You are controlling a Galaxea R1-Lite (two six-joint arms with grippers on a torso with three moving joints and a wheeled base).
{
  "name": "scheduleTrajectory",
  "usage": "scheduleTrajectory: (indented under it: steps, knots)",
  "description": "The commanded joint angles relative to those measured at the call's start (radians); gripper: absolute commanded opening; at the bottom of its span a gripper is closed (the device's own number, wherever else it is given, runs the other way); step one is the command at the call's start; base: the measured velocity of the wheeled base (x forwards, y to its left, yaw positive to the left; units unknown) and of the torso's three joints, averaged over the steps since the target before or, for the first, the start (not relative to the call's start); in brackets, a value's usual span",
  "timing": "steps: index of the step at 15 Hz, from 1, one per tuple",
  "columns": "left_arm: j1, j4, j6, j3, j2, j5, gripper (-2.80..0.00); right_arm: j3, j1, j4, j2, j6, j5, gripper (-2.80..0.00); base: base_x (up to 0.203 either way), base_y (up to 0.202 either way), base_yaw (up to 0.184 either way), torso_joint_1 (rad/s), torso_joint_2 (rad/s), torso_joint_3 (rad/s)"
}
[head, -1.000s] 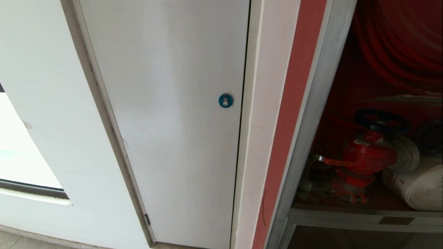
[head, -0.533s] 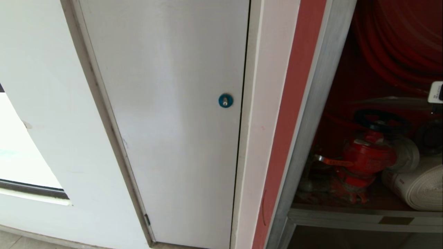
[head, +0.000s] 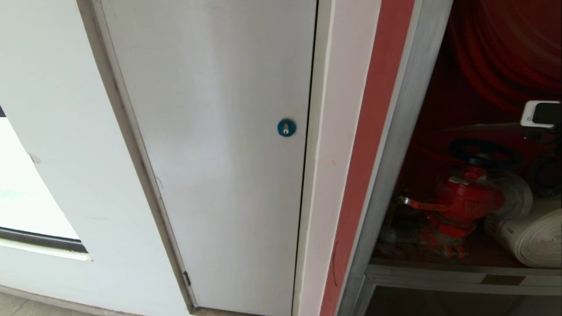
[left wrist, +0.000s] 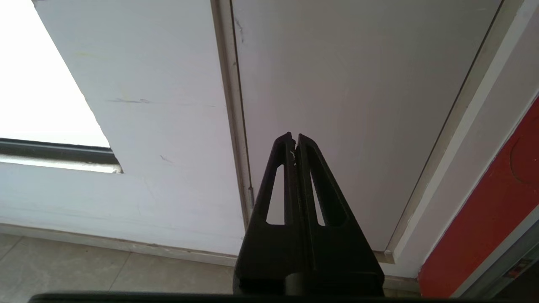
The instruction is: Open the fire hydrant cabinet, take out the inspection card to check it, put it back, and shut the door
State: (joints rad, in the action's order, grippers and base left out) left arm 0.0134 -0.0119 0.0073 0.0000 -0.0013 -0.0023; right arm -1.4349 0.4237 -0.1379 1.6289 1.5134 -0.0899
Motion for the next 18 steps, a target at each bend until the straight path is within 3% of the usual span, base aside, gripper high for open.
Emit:
scheduleTrajectory:
  steps: [1,8,9,18]
  knots:
    - [0.0,0.0,0.0,0.006,0.0,0.001,-2.8,0.005,-0.008,0.0,0.005,0.008,0.006,-2.8,0.0,0.0,0.0,0.0,0.0,0.0]
    - [0.0,0.0,0.0,0.006,0.0,-0.001,-2.8,0.014,-0.023,-0.005,-0.012,0.01,0.013,-2.8,0.0,0.0,0.0,0.0,0.0,0.0]
    - [0.0,0.0,0.0,0.006,0.0,-0.001,-2.8,0.025,-0.023,-0.005,-0.022,0.011,0.013,0.0,0.0,0.0,0.0,0.0,0.0,0.0]
    - [0.0,0.0,0.0,0.006,0.001,0.0,-2.8,0.083,-0.019,-0.074,-0.096,0.055,0.026,0.0,0.0,0.0,0.0,0.0,0.0,0.0]
